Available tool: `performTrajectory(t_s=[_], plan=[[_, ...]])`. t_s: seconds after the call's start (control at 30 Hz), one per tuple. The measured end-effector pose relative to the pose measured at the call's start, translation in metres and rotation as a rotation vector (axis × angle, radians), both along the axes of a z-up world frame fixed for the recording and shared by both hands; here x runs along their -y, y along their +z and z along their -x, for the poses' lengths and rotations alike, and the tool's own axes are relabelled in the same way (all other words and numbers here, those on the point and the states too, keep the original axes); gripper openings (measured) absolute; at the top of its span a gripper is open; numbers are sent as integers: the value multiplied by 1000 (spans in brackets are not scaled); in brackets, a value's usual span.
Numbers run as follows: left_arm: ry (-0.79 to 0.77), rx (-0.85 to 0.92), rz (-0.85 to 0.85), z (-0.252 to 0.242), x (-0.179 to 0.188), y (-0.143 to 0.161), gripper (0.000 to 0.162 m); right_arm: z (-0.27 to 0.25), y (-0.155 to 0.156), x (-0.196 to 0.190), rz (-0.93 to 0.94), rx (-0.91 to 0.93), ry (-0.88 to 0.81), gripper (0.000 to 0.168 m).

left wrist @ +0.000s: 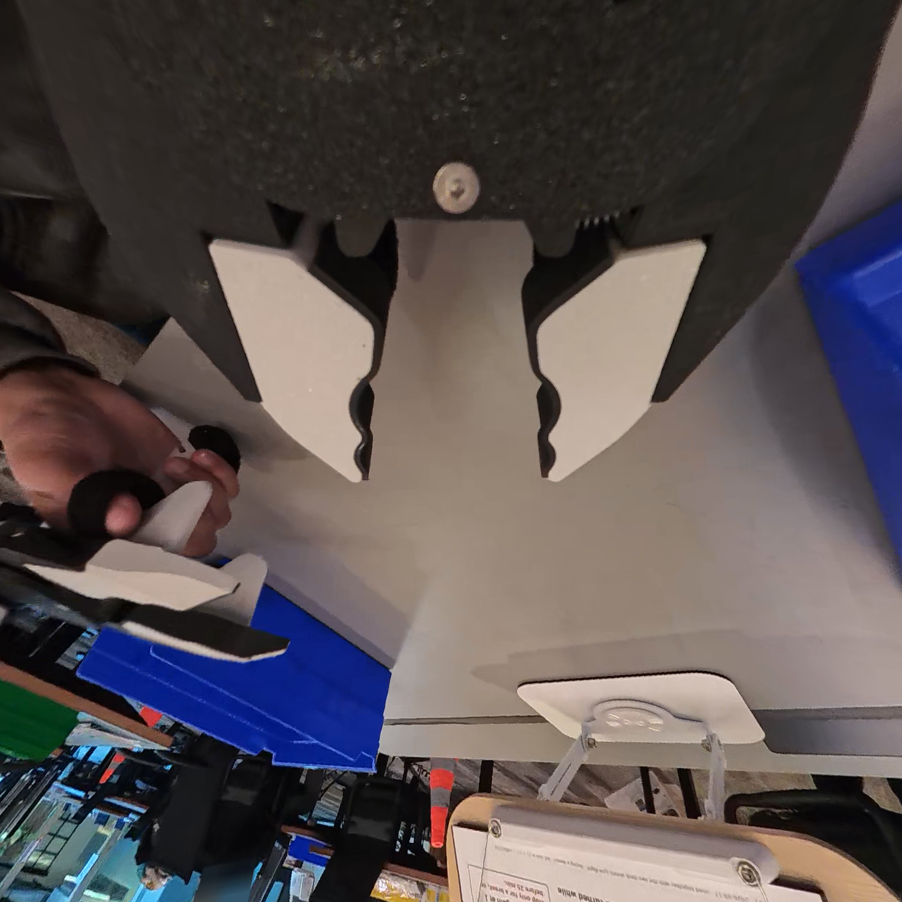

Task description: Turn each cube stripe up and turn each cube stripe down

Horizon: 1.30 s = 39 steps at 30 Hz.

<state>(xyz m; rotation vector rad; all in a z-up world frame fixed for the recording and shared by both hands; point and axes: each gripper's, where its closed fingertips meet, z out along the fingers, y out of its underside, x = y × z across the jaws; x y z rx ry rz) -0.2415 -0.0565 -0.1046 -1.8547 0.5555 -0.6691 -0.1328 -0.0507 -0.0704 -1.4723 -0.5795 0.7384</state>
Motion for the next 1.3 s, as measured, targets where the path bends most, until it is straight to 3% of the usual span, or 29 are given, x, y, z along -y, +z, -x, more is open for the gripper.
performTrajectory(t_s=[0.1,0.2,0.43,0.53,0.6,0.67,0.77,0.87,0.93,1.03,1.1,1.17,1.3], plan=[[-22,-12,-6,-3,1,-2,64,-2,-2,-1,-29,37,-16,59],[-95,9,-30,-14,8,4,64,6,-15,2,82,17,81,51],[-148,-4,-34,-30,10,-3,73,-18,-3,-6,87,9,41,55],[-167,36,-99,-57,3,8,72,-92,64,-12,-27,-81,-103,57],[-202,21,-120,-95,-3,13,73,-176,105,-16,-105,-110,-327,57],[-261,-4,-88,-149,-7,13,76,-268,118,-13,-151,-39,-589,57],[-377,-60,45,-244,-6,0,80,-385,77,-2,-23,128,-915,57],[-423,32,195,-317,-1,2,82,-432,17,8,142,135,-956,56],[-328,45,174,-344,-16,0,83,-441,-17,7,250,107,-937,58],[-123,0,88,-356,-55,-6,81,-440,-35,-5,312,77,-899,58],[-138,26,130,-363,-61,-7,53,-426,-46,-13,362,30,-841,49],[-93,2,158,-355,-73,-9,43,-411,-61,-18,445,19,-800,33],[28,-123,139,-328,-90,-10,18,-390,-49,-27,392,3,-772,14]])
